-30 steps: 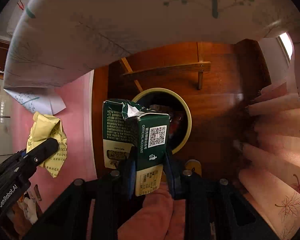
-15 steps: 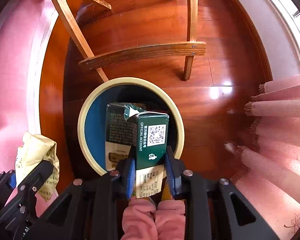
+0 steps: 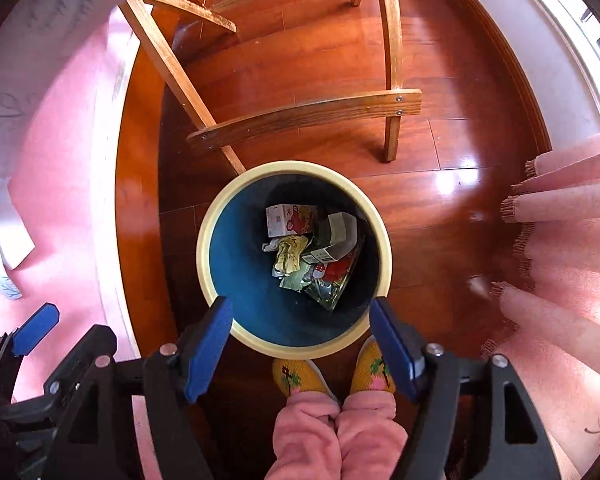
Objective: Collect trash
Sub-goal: 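Raise both open tools back toward the table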
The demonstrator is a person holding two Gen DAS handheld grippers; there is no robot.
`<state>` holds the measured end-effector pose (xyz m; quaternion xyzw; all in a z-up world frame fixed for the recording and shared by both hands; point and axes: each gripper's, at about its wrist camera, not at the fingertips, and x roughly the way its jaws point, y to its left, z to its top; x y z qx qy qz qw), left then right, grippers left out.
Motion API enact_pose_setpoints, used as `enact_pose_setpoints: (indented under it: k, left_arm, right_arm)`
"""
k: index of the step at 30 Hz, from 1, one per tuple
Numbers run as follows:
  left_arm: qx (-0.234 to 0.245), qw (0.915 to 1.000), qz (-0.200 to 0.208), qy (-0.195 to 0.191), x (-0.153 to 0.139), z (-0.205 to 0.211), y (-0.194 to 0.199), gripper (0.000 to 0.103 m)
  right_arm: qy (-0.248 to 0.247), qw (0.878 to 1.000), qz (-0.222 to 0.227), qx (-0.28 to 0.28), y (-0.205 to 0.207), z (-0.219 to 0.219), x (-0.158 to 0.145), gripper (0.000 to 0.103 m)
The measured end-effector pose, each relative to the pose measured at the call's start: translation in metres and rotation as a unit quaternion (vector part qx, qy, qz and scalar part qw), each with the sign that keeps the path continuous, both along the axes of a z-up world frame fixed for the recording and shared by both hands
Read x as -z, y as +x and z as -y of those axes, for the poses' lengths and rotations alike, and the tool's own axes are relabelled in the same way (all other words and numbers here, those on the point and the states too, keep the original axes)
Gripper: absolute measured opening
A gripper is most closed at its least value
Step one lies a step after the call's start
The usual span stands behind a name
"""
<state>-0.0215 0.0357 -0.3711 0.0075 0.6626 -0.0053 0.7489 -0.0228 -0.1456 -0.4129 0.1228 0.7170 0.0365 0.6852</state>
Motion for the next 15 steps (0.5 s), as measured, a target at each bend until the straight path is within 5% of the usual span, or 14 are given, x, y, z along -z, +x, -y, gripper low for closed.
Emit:
enact_pose_setpoints:
  k: [15]
  left_arm:
    - [0.002,0.9956,0.091,-0.023,-0.212,-0.019,-0.023,0.093]
  right_arm:
    - [0.001,0.996,0.086,-0.008,-0.029,0.031,-0.203,0.071]
